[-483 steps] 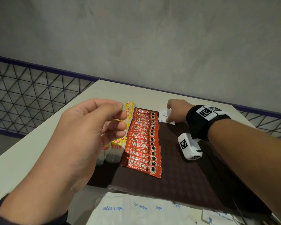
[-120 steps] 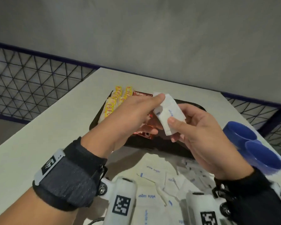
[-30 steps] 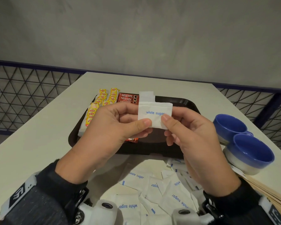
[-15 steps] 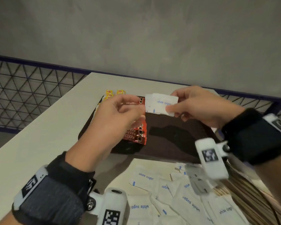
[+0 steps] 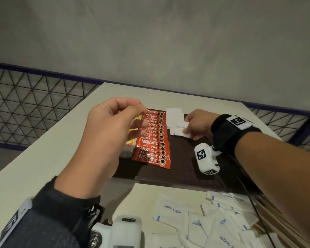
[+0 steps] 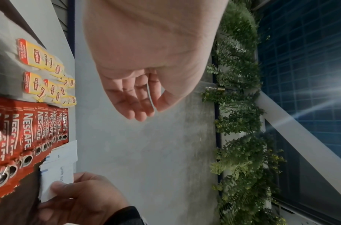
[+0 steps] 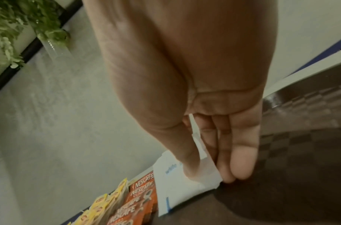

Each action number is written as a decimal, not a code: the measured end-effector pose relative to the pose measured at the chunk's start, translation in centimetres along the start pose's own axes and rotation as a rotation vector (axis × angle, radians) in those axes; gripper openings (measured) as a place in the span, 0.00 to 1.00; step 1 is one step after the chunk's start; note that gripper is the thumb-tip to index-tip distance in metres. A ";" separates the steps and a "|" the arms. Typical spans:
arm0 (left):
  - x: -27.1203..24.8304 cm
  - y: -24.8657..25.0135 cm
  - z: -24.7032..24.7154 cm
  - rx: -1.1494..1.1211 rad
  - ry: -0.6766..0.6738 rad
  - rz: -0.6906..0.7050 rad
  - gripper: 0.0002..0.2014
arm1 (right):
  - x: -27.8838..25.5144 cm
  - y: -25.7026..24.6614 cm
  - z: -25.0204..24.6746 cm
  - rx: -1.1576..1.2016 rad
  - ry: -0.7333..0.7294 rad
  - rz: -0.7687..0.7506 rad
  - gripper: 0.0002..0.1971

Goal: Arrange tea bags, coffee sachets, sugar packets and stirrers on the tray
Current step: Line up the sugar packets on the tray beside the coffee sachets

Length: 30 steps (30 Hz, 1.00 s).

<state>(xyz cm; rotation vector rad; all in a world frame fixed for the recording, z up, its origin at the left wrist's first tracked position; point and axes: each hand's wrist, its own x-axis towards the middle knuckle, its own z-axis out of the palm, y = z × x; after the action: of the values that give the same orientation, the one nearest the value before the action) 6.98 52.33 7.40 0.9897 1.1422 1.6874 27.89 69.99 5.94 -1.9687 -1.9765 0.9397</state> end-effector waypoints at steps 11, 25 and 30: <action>0.2 -0.2 -0.2 0.023 0.021 0.022 0.04 | 0.1 -1.0 1.0 -0.160 0.026 -0.037 0.26; 0.3 -0.5 -0.1 0.037 0.012 0.038 0.06 | 1.0 -2.0 1.7 -0.265 0.084 -0.046 0.33; 0.1 -0.3 0.2 0.020 0.005 0.032 0.05 | 0.6 -1.9 1.3 -0.361 0.098 -0.041 0.29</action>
<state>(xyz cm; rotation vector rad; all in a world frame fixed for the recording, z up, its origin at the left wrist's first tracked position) 7.22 52.52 7.19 1.0221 1.1542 1.7073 25.56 70.30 5.80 -2.0929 -2.2448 0.4910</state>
